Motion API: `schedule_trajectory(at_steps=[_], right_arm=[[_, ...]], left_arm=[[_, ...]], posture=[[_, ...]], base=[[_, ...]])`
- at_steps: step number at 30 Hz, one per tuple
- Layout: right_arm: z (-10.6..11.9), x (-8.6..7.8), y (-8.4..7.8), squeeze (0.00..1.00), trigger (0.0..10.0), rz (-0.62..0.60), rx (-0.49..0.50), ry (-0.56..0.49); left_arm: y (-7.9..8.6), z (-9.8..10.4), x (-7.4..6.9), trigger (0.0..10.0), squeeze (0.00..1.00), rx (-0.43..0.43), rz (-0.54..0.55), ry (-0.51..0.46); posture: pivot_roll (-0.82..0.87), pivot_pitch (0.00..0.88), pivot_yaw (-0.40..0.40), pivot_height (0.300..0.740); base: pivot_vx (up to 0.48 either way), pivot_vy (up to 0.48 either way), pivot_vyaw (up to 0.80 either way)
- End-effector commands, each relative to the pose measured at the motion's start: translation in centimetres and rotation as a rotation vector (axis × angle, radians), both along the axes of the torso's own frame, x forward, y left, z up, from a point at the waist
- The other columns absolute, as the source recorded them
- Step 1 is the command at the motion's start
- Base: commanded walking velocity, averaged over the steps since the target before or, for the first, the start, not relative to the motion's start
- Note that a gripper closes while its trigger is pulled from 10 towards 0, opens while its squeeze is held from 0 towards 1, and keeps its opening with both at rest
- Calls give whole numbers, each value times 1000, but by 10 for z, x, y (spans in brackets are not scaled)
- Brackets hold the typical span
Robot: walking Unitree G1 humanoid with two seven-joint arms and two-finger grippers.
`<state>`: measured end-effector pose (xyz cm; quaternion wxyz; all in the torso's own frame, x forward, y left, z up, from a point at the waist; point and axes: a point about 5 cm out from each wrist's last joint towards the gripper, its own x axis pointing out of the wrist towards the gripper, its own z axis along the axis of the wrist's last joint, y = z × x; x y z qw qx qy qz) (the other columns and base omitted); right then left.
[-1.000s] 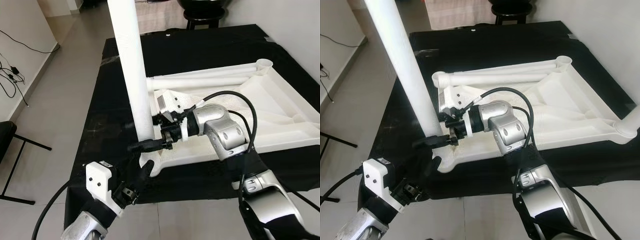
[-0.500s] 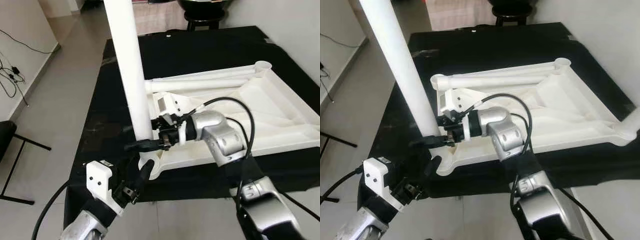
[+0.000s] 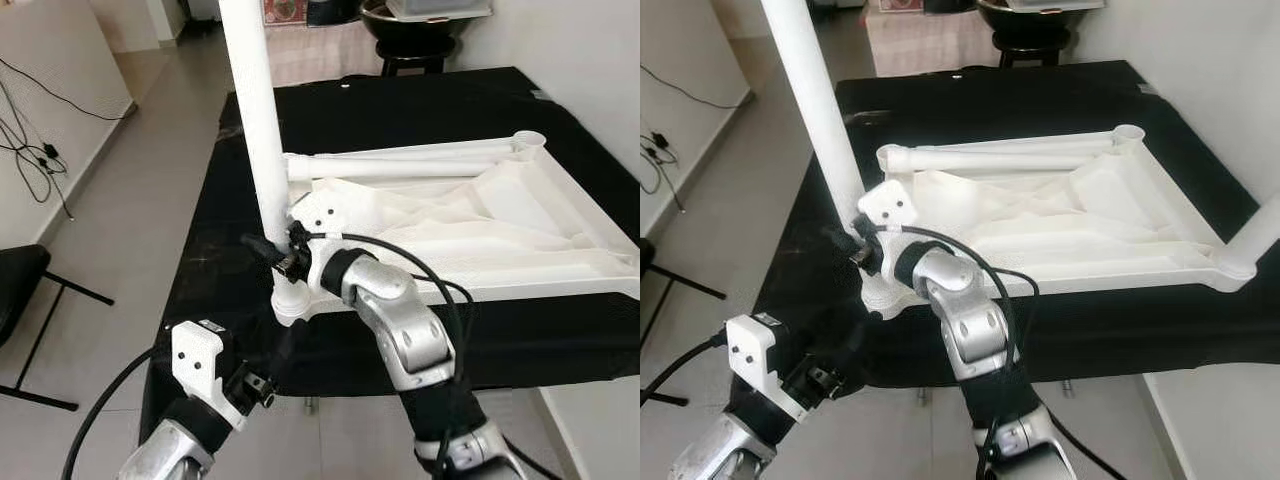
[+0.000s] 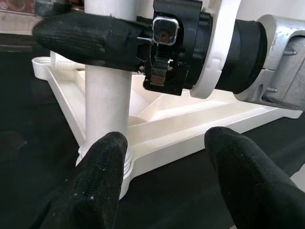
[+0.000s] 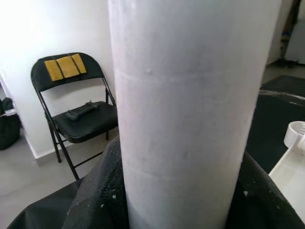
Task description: Building children table
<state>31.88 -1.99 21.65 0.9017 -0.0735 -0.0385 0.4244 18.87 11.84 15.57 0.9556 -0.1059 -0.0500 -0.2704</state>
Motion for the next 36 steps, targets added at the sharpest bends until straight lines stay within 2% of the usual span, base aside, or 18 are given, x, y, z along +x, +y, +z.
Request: schedule_trajectory(at_steps=[1,2,3,4,5,6,7,8,9,12,14,15,24,25,28,29,36], right_arm=[[-12,2,-2,0,10000,-22,-12,63],[-12,2,-2,0,10000,-22,-12,63],[-4,-3,3,1000,10000,99,26,45],[-4,-3,3,1000,10000,99,26,45],[3,-9,4,1000,10000,245,29,27],[3,-9,4,1000,10000,245,29,27],[8,-15,2,855,10000,413,3,11],[8,-15,2,855,10000,413,3,11],[8,-20,-3,0,10000,574,-78,-17],[8,-20,-3,0,10000,574,-78,-17],[7,-16,-15,0,10000,755,-207,-12],[8,-13,-17,0,10000,803,-227,-5],[16,-4,-16,0,10000,913,-241,15],[16,-2,-16,0,4863,929,-242,27],[15,-2,-17,0,4863,941,-244,34],[15,-1,-18,0,0,957,-244,42],[12,0,-23,0,0,983,-235,57]], left_arm=[[3,-6,1,10000,0,9,6,26],[3,-6,1,10000,0,9,6,26],[2,-7,0,10000,0,10,8,28],[2,-7,0,10000,0,10,8,28],[1,-9,-1,10000,0,9,8,30],[1,-9,-1,10000,0,9,8,30],[0,-10,-3,10000,0,8,7,33],[0,-10,-3,10000,0,8,7,33],[-1,-10,-4,10000,0,8,6,34],[-1,-10,-4,10000,0,8,6,34],[-1,-9,-7,10000,0,5,7,36],[-1,-8,-8,10000,0,4,10,36],[-2,-7,-10,10000,0,5,10,38],[-2,-7,-10,10000,0,5,10,38],[-2,-7,-10,10000,0,5,10,38],[-2,-7,-10,10000,0,4,11,37],[-2,-6,-10,10000,0,3,17,36]], posture=[[68,163,28,740],[68,163,28,740],[75,124,19,740],[75,124,19,740],[80,107,12,740],[80,107,12,740],[80,104,12,740],[80,104,12,740],[81,119,15,740],[81,119,15,740],[90,131,16,740],[93,136,17,740],[100,146,21,740],[102,148,20,740],[102,148,20,740],[103,153,18,740],[101,156,17,740]], base=[[0,0,0],[0,0,0],[0,0,0],[0,0,0],[0,0,0],[0,0,0],[0,0,0],[0,0,0],[0,0,0],[0,0,0],[0,0,0],[0,0,0],[0,0,0],[0,0,0],[0,0,0],[0,0,0],[0,0,0]])
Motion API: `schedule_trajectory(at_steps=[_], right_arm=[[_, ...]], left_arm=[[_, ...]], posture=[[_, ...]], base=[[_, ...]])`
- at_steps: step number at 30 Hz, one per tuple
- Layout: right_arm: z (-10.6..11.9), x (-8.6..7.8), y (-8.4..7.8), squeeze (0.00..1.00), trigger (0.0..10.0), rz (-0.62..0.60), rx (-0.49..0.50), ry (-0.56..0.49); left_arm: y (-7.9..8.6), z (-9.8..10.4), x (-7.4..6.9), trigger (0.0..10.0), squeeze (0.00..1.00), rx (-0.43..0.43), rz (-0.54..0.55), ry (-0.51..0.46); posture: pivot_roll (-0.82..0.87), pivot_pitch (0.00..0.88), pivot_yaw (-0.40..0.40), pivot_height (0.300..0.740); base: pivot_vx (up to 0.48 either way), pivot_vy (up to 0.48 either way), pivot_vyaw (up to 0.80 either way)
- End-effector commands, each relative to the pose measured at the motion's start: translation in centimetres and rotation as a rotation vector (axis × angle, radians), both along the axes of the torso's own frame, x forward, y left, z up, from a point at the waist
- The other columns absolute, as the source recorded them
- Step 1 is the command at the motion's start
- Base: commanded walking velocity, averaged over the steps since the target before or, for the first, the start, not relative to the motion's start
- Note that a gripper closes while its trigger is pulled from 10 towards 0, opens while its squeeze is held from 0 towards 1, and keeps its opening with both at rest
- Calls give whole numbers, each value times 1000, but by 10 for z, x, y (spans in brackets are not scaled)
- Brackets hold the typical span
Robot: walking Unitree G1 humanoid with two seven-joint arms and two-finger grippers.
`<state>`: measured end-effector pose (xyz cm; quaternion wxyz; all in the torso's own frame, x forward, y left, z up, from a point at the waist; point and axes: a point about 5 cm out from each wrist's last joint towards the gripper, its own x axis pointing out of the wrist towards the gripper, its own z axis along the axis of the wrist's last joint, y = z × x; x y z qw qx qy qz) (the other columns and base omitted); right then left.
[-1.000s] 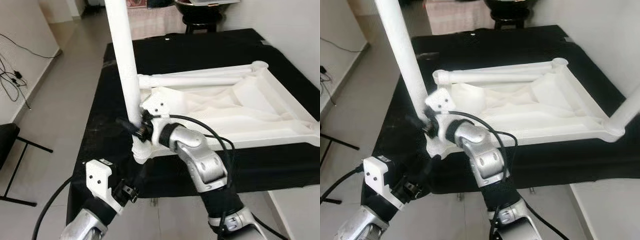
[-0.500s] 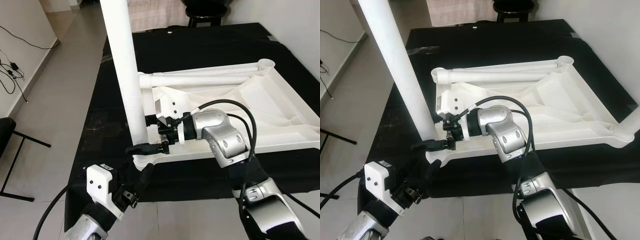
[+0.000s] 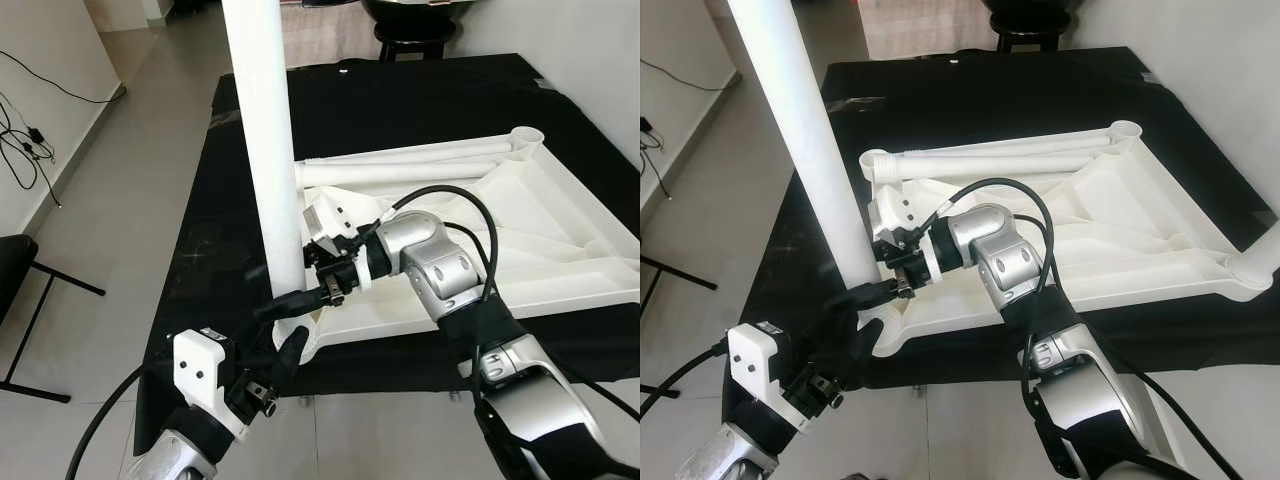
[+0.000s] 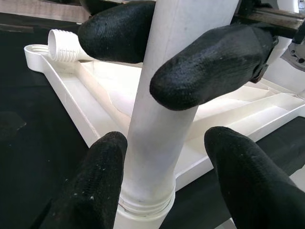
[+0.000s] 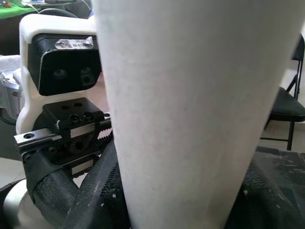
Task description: Building children table
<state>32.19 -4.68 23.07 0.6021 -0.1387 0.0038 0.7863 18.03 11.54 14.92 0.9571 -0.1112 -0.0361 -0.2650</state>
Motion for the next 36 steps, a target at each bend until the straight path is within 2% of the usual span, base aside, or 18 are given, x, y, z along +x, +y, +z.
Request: schedule_trajectory(at_steps=[1,3,4,5,6,8,10,15,19,20,22,23,24,29,30,31,32,36], right_arm=[[-2,-3,4,0,0,51,-3,9],[-5,-2,1,0,0,13,3,11],[-19,-2,4,0,0,-183,18,16],[-19,-2,4,0,0,-183,18,16],[-40,-6,8,0,0,-481,41,70],[-40,-6,8,0,0,-481,41,70],[-76,-22,-2,0,0,-928,-10,117],[-70,-26,-2,0,0,-1044,28,61],[-58,-17,8,0,0,-1029,82,39],[-53,-13,12,0,9647,-1001,102,40],[-48,-11,15,0,10000,-956,130,56],[-41,-15,20,1000,10000,-864,155,81],[-34,-20,23,1000,10000,-769,174,96],[-20,-24,18,1000,10000,-591,204,83],[-16,-22,14,267,10000,-498,189,62],[-16,-22,14,267,10000,-498,189,62],[-13,-20,9,0,10000,-422,164,21],[-3,-11,3,0,10000,-269,107,-43]], left_arm=[[0,0,-2,10000,0,6,9,6],[1,0,-1,10000,0,6,10,5],[1,0,-1,10000,0,7,11,4],[1,0,-1,10000,0,7,11,4],[2,1,-1,10000,0,8,13,3],[2,1,-1,10000,0,8,13,3],[4,2,0,10000,0,10,15,0],[7,2,2,10000,0,17,10,2],[7,1,4,10000,0,25,4,4],[8,0,5,10000,0,27,6,5],[8,0,5,10000,0,29,10,4],[9,1,5,10000,0,30,16,3],[9,1,5,10000,0,30,20,2],[8,1,5,10000,0,31,22,1],[8,1,5,10000,0,31,21,1],[8,1,5,10000,0,31,21,1],[7,1,5,10000,0,32,19,1],[7,1,4,10000,0,33,20,1]], posture=[[101,156,17,740],[97,164,16,740],[92,169,14,740],[92,169,14,740],[99,179,17,740],[99,179,17,740],[88,188,35,740],[77,172,51,740],[88,161,51,740],[92,159,52,740],[93,157,51,740],[95,160,51,740],[95,160,51,740],[97,159,50,740],[97,160,48,740],[97,160,48,740],[96,161,50,740],[101,168,48,740]], base=[[0,0,0],[0,0,0],[0,0,0],[0,0,0],[0,0,0],[0,0,0],[0,0,0],[0,0,0],[0,0,0],[0,0,0],[0,0,0],[0,0,0],[0,0,0],[0,0,0],[0,0,0],[0,0,0],[0,0,0],[0,0,0]])
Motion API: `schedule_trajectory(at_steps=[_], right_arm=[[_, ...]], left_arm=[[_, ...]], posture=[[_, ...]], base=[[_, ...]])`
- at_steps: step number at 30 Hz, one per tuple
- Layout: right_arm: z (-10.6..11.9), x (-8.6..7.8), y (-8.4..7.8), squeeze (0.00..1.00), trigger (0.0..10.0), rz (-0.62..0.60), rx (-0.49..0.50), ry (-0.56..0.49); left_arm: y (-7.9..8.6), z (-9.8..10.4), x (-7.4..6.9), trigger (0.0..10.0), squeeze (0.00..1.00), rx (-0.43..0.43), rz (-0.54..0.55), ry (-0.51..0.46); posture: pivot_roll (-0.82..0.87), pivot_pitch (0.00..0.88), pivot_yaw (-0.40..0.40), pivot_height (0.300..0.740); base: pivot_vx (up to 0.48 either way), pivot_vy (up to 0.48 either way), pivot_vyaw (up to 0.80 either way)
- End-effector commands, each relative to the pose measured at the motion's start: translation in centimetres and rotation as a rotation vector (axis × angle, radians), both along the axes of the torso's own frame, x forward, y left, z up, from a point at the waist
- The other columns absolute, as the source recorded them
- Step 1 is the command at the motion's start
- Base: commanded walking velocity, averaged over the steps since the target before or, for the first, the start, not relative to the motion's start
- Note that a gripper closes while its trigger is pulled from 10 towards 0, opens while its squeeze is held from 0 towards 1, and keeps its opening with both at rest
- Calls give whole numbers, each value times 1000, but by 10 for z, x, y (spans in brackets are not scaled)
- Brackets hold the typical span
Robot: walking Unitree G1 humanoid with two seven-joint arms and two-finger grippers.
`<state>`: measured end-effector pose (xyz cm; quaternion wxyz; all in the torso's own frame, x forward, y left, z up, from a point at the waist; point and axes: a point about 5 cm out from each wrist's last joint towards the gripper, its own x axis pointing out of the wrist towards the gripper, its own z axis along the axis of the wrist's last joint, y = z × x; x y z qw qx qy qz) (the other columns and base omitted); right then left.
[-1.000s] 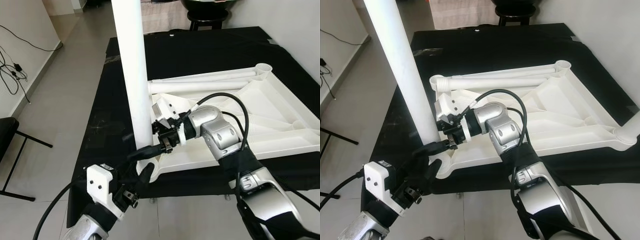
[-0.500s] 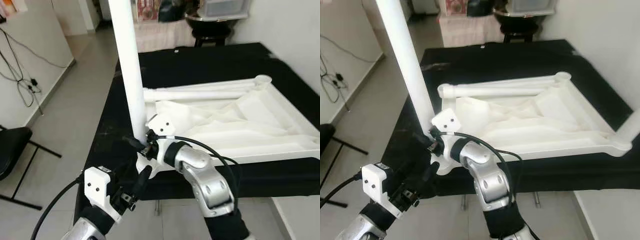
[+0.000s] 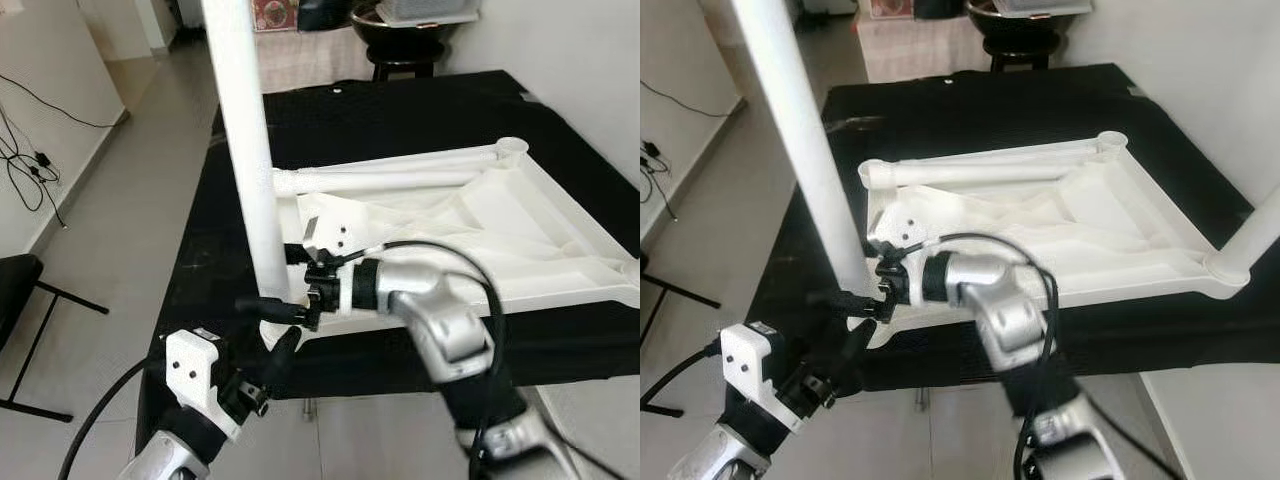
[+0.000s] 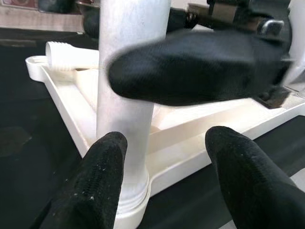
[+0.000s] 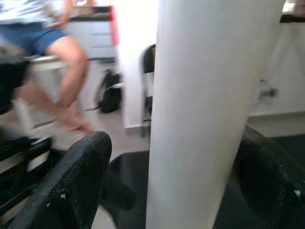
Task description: Building children table
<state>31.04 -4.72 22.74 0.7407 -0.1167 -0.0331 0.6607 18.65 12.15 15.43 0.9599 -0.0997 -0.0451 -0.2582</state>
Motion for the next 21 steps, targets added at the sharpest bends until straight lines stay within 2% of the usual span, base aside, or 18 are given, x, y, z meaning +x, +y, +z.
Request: schedule_trajectory(at_steps=[1,7,13,14,15,16,17,21], right_arm=[[0,0,4,0,10000,92,-18,0],[10,10,6,0,10000,196,-49,-6],[13,14,7,0,10000,239,-75,-7],[13,16,6,0,8510,256,-80,-9],[13,18,6,0,9098,296,-92,1],[13,18,6,0,9098,296,-92,1],[14,20,6,0,0,323,-99,10],[15,22,7,0,0,353,-97,29]], left_arm=[[1,-4,-2,10000,0,15,3,23],[1,-3,-4,10000,0,17,12,23],[1,-2,-4,10000,0,17,14,21],[1,-2,-5,10000,0,18,14,22],[1,-1,-5,10000,0,19,14,22],[1,-1,-5,10000,0,19,14,22],[2,-1,-6,10000,0,20,15,22],[1,0,-7,10000,0,24,17,18]], posture=[[101,168,48,740],[112,177,45,740],[109,191,47,740],[109,191,47,740],[111,197,46,740],[111,197,46,740],[111,200,46,740],[108,209,45,740]], base=[[0,0,0],[0,0,0],[0,0,0],[0,0,0],[0,0,0],[0,0,0],[0,0,0],[0,0,0]])
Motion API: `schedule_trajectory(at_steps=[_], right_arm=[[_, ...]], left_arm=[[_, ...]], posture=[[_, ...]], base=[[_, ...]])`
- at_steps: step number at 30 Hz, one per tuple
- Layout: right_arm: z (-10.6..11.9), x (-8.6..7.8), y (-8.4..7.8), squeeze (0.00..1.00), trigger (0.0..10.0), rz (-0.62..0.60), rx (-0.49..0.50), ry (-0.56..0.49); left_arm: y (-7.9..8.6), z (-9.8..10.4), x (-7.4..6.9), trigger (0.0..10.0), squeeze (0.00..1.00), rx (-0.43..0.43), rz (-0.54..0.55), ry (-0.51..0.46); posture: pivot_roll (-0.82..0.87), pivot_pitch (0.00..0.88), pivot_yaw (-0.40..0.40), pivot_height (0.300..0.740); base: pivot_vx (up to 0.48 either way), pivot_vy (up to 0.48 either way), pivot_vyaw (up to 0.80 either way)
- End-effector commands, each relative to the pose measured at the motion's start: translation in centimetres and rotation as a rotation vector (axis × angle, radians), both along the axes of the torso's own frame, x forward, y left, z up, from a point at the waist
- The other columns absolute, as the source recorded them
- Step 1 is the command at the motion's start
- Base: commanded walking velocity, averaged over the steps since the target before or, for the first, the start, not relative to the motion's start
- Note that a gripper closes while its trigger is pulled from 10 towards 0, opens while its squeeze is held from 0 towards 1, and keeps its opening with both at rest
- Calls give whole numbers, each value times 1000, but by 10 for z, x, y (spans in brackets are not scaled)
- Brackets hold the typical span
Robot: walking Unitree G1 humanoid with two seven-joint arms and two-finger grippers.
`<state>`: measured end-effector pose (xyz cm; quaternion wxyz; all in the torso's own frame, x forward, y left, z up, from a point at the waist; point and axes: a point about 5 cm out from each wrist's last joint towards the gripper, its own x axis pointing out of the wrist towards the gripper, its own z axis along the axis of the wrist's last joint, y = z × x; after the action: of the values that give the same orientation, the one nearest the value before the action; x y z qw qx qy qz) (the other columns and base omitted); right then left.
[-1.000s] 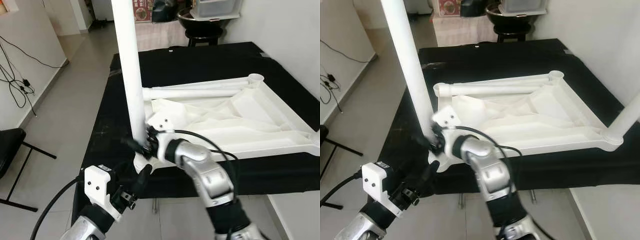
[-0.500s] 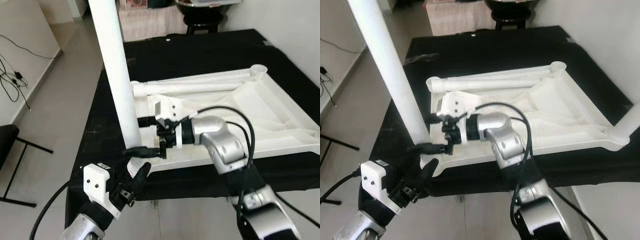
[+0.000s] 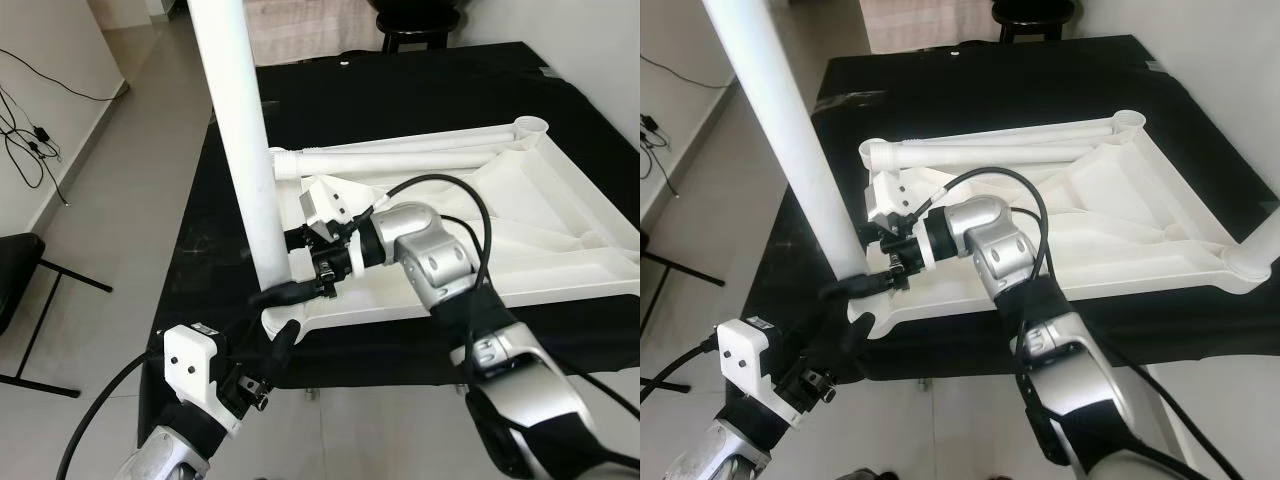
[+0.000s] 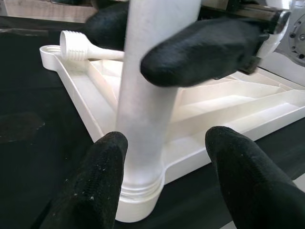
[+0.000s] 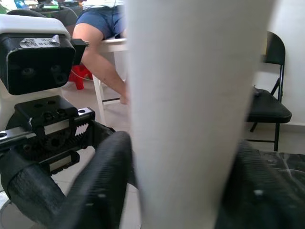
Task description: Building children table
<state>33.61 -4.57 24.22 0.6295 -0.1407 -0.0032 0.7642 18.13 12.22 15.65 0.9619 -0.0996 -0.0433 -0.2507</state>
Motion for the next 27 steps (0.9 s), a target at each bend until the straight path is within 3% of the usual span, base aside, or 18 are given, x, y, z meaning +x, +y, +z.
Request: schedule_trajectory(at_steps=[1,9,10,12,14,15,16,17,19,20,22,27], right_arm=[[-1,-4,6,0,0,61,14,8],[-4,1,3,0,0,-28,55,7],[-6,5,0,0,0,-117,80,4],[-19,8,-3,0,0,-407,93,-3],[-19,8,-3,0,0,-407,93,-3],[-28,9,-5,0,0,-602,79,-24],[-39,2,-15,0,0,-921,86,-36],[-49,-10,-24,0,0,-1119,78,-23],[-49,-10,-24,0,0,-1119,78,-23],[-54,-19,-31,0,0,-1240,73,-8],[-57,-21,-33,0,0,-1265,62,-11],[-46,-2,-27,0,0,-1209,70,-95]], left_arm=[[1,-1,-2,10000,0,25,6,12],[1,-1,-1,10000,0,28,17,11],[1,-1,-1,10000,0,27,16,11],[3,-1,-2,10000,0,26,18,12],[3,-1,-2,10000,0,26,18,12],[3,-1,-2,10000,0,26,18,12],[4,0,-2,10000,0,27,16,13],[6,0,-1,10000,0,28,13,14],[6,0,-1,10000,0,28,13,14],[6,0,0,10000,0,29,11,15],[7,-1,1,10000,0,31,6,16],[8,-3,6,10000,0,43,-5,16]], posture=[[108,209,45,740],[104,214,43,740],[91,213,41,740],[76,217,50,740],[76,217,50,740],[72,220,53,740],[63,222,61,740],[66,219,77,740],[66,219,77,740],[66,219,77,740],[44,207,86,740],[60,188,76,740]], base=[[0,0,0],[0,0,0],[0,0,0],[0,0,0],[0,0,0],[0,0,0],[0,0,0],[0,0,0],[0,0,0],[0,0,0],[0,0,0],[0,0,0]])
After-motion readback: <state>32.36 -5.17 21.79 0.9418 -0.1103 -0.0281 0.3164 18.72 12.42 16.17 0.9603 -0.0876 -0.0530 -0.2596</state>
